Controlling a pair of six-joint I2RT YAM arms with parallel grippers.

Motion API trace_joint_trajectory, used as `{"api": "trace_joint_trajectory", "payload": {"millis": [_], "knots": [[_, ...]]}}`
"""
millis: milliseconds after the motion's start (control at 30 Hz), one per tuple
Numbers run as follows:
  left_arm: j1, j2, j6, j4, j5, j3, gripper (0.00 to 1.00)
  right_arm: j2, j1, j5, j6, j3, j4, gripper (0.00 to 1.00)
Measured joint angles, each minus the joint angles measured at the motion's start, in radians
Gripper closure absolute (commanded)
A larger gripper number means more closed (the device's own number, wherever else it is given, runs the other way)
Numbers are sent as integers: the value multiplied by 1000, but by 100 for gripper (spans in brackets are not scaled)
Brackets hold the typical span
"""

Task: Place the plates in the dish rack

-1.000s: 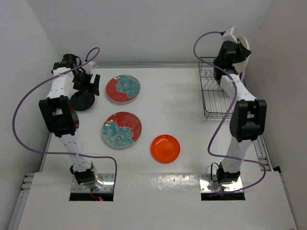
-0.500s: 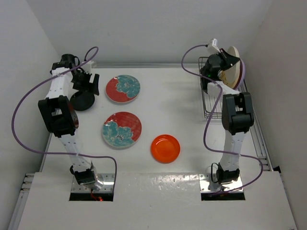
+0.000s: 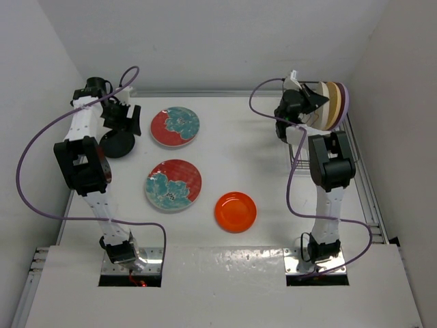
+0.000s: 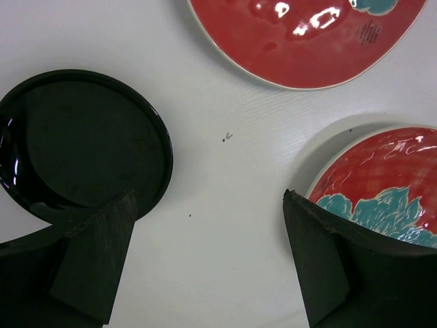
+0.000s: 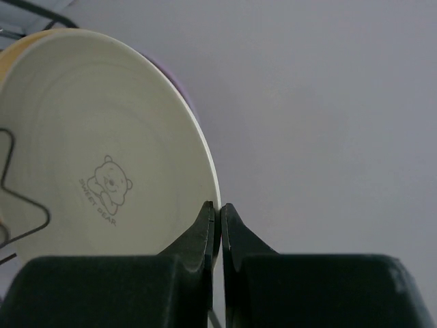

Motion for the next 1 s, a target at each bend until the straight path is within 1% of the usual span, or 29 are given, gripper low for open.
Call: {"api": "trace_joint_trajectory", "payload": {"millis": [33,133,167,267,333,467,567,600,667,700,733,800,867,1000], "knots": [[0,0,0,0,0,0,8,0,3,1,27,0,-28,96],[0,0,0,0,-5,0,8,0,4,2,126,1,-127,83],[1,0,0,0,-8,0,8,0,3,1,155,2,-166,77],[5,0,0,0,-11,0,7,0,-3,-3,250,23,-295,77],[11,0,0,1,-12,0,7,0,-4,-6,285,29,-333,75],[26,0,0,0,-13,0,7,0,-6,-7,329,33,-394,68],[35,0,0,2,-18,0,7,-8,-6,-8,346,36,-429,52],[40,0,0,3,-20,0,6,-14,-4,-10,351,38,-443,39],[52,0,-5,9,-21,0,6,-40,4,-20,361,43,-479,26],[62,0,-14,14,-22,0,6,-63,9,-28,368,47,-506,16],[71,2,-23,20,-24,0,6,-83,15,-34,386,53,-531,12],[95,12,-45,32,-39,4,6,-138,37,-61,428,81,-615,7],[122,35,-73,46,-58,14,6,-194,60,-113,512,132,-729,4],[182,97,-145,119,-99,15,6,-314,101,-283,711,231,-981,3]]}}
